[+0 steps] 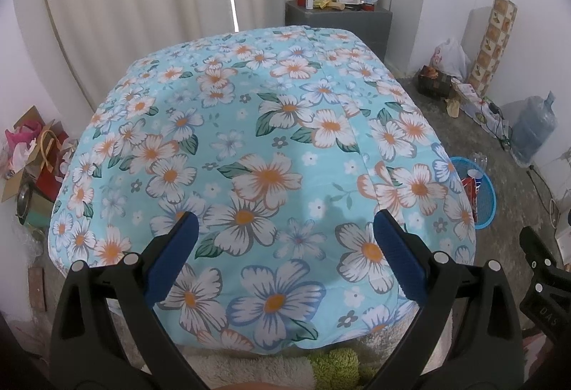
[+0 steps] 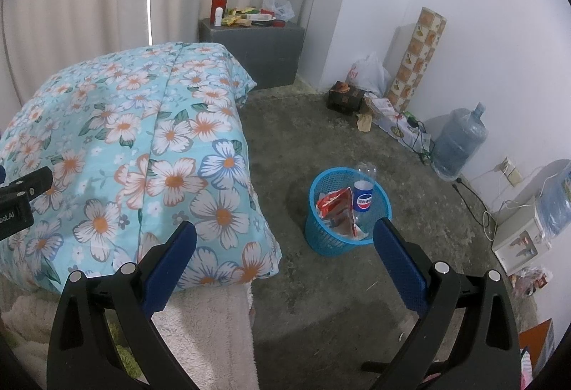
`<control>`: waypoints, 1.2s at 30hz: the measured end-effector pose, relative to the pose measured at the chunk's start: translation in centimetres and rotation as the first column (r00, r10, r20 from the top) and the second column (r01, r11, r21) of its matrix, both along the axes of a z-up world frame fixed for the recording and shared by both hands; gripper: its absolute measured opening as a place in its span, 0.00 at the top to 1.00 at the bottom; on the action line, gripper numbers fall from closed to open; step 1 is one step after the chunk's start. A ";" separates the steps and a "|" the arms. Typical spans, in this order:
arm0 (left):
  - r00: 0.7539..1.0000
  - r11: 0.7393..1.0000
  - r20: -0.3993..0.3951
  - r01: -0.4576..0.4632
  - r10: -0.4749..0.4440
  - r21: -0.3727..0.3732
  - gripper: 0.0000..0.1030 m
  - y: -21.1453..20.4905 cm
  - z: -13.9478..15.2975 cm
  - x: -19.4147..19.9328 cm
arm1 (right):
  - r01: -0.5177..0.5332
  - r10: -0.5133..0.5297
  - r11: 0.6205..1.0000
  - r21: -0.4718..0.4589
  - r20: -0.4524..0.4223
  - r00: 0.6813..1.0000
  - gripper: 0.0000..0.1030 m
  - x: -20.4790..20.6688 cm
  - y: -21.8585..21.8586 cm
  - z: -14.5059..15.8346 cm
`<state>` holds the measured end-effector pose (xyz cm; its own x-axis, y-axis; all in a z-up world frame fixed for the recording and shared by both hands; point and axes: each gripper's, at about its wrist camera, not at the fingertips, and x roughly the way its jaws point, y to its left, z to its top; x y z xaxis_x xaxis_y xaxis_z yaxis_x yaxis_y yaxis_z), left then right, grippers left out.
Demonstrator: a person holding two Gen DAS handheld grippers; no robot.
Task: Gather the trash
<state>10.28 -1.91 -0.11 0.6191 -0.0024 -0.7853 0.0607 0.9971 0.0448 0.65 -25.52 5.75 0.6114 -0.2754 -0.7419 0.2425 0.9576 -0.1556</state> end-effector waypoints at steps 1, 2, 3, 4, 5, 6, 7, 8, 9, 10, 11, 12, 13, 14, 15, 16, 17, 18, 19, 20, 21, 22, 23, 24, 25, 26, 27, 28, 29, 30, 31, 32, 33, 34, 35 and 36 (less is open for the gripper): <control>1.000 1.000 -0.002 0.000 0.000 0.000 0.09 0.0 0.0 0.0 | 0.000 0.000 1.000 0.000 0.000 1.000 0.06 0.0 0.0 0.0; 1.000 1.000 -0.003 0.001 -0.001 0.001 0.09 0.0 0.0 0.0 | 0.001 -0.001 1.000 0.000 -0.001 1.000 0.06 0.0 0.0 0.0; 1.000 1.000 -0.003 0.001 -0.001 0.001 0.09 0.0 0.0 0.0 | 0.000 0.000 1.000 0.000 -0.001 1.000 0.06 0.0 0.0 0.0; 1.000 1.000 -0.003 0.001 -0.001 0.001 0.09 0.0 0.0 0.0 | 0.000 0.000 1.000 0.000 0.000 1.000 0.06 0.0 0.0 0.0; 1.000 1.000 -0.002 0.001 -0.001 0.001 0.09 0.0 0.0 0.0 | 0.000 0.000 1.000 0.000 0.000 1.000 0.06 0.0 0.0 0.0; 1.000 1.000 -0.002 0.002 -0.002 0.001 0.09 0.1 0.1 0.1 | 0.000 0.000 1.000 0.001 0.000 1.000 0.06 0.0 0.0 0.0; 1.000 1.000 -0.002 0.002 -0.002 0.001 0.09 0.0 0.0 0.0 | 0.001 -0.001 1.000 0.000 0.000 1.000 0.06 0.0 0.1 0.0; 1.000 1.000 -0.001 0.003 -0.003 0.002 0.09 0.1 0.0 0.1 | 0.001 -0.001 1.000 0.000 0.000 1.000 0.06 0.0 0.0 0.0; 1.000 1.000 -0.002 0.003 -0.003 0.002 0.09 0.1 0.0 0.1 | 0.000 0.000 1.000 0.000 -0.001 1.000 0.06 0.0 0.0 0.0; 1.000 1.000 -0.003 0.003 -0.003 0.001 0.09 0.1 0.0 0.1 | 0.000 0.000 1.000 0.000 0.000 1.000 0.06 0.0 0.0 0.0; 1.000 1.000 -0.002 0.002 -0.002 0.001 0.09 0.1 0.0 0.0 | 0.000 0.000 1.000 0.000 0.000 1.000 0.06 0.0 0.1 0.0; 1.000 1.000 -0.002 0.003 -0.003 0.001 0.09 0.1 0.0 0.1 | 0.000 0.000 1.000 -0.001 0.000 1.000 0.06 0.0 0.0 0.0; 1.000 1.000 -0.002 0.003 -0.003 0.001 0.09 0.1 0.0 0.0 | 0.000 0.000 1.000 0.000 0.000 1.000 0.06 0.0 0.1 0.0; 1.000 1.000 -0.001 0.003 -0.003 0.001 0.09 0.1 0.0 0.1 | 0.000 0.000 1.000 0.001 0.000 1.000 0.06 0.0 0.0 0.0; 1.000 1.000 -0.001 0.003 -0.003 0.001 0.09 0.1 0.1 0.1 | 0.001 -0.001 1.000 0.001 -0.001 1.000 0.06 0.0 0.0 0.0; 1.000 1.000 0.000 0.003 -0.003 0.001 0.09 0.1 0.0 0.0 | 0.001 -0.001 1.000 0.002 -0.001 1.000 0.06 0.0 0.0 0.0; 1.000 1.000 -0.001 0.004 -0.004 0.001 0.09 0.1 0.1 0.1 | 0.000 0.000 1.000 0.001 -0.001 1.000 0.06 0.0 0.0 0.0; 1.000 1.000 -0.001 0.004 -0.004 0.001 0.09 0.1 0.1 0.1 | 0.000 0.000 1.000 0.001 -0.001 1.000 0.06 0.0 0.0 0.0; 1.000 1.000 -0.001 0.004 -0.004 0.002 0.09 0.2 0.1 0.1 | -0.001 0.001 1.000 0.000 0.000 1.000 0.06 0.0 0.0 0.0; 1.000 1.000 -0.001 0.003 -0.003 0.001 0.09 0.2 0.1 0.1 | -0.001 0.001 1.000 0.001 0.000 1.000 0.06 0.0 0.0 0.0; 1.000 1.000 -0.001 0.003 -0.003 0.000 0.09 0.2 0.1 0.1 | -0.001 0.001 1.000 0.001 0.001 1.000 0.06 0.0 0.0 0.0; 1.000 1.000 -0.001 0.003 -0.003 0.000 0.09 0.2 0.1 0.1 | -0.002 0.002 1.000 0.001 0.001 1.000 0.06 0.0 0.0 0.0; 1.000 1.000 -0.001 0.003 -0.003 0.000 0.09 0.2 0.1 0.1 | -0.002 0.002 1.000 0.002 0.002 1.000 0.06 0.1 0.0 0.0; 1.000 1.000 0.000 0.003 -0.003 0.001 0.09 0.2 0.1 0.1 | -0.001 0.001 1.000 0.002 0.001 1.000 0.06 0.1 0.0 0.0; 1.000 1.000 0.000 0.005 -0.005 0.001 0.09 0.2 0.1 0.1 | -0.001 0.001 1.000 0.001 0.000 1.000 0.06 0.1 0.0 0.0; 1.000 1.000 0.001 0.005 -0.005 0.001 0.09 0.2 0.1 0.1 | -0.001 0.001 1.000 0.001 -0.001 1.000 0.06 0.1 0.0 0.0; 1.000 1.000 0.002 0.005 -0.005 0.002 0.09 0.2 0.2 0.1 | -0.001 0.001 1.000 0.002 0.000 1.000 0.06 0.1 0.0 0.0; 1.000 1.000 0.003 0.005 -0.005 0.002 0.09 0.3 0.1 0.1 | -0.001 0.001 1.000 0.003 0.000 1.000 0.06 0.1 0.0 0.0; 1.000 1.000 0.003 0.005 -0.005 0.001 0.09 0.3 0.1 0.2 | -0.001 0.001 1.000 0.002 0.001 1.000 0.06 0.1 0.0 0.0; 1.000 1.000 0.002 0.005 -0.005 0.001 0.09 0.4 0.1 0.2 | 0.000 0.000 1.000 0.002 0.001 1.000 0.06 0.1 0.0 0.0; 1.000 1.000 0.001 0.004 -0.004 0.001 0.09 0.3 0.2 0.2 | 0.000 0.000 1.000 0.001 0.001 1.000 0.06 0.1 0.0 0.0; 1.000 1.000 0.002 0.003 -0.003 0.000 0.09 0.3 0.2 0.1 | -0.001 0.001 1.000 0.002 0.001 1.000 0.06 0.1 0.0 0.0; 1.000 1.000 0.001 0.003 -0.003 0.000 0.09 0.3 0.2 0.1 | 0.000 0.000 1.000 0.002 0.001 1.000 0.06 0.1 0.0 0.0; 1.000 1.000 0.001 0.003 -0.003 0.000 0.09 0.3 0.2 0.1 | 0.000 0.000 1.000 0.002 0.001 1.000 0.06 0.1 0.0 0.0; 1.000 1.000 0.002 0.002 -0.002 0.000 0.09 0.3 0.2 0.1 | 0.000 0.000 1.000 0.002 0.001 1.000 0.06 0.1 0.0 0.0; 1.000 1.000 0.003 0.002 -0.002 0.000 0.09 0.3 0.2 0.1 | 0.000 0.000 1.000 0.003 0.001 1.000 0.06 0.0 0.0 0.0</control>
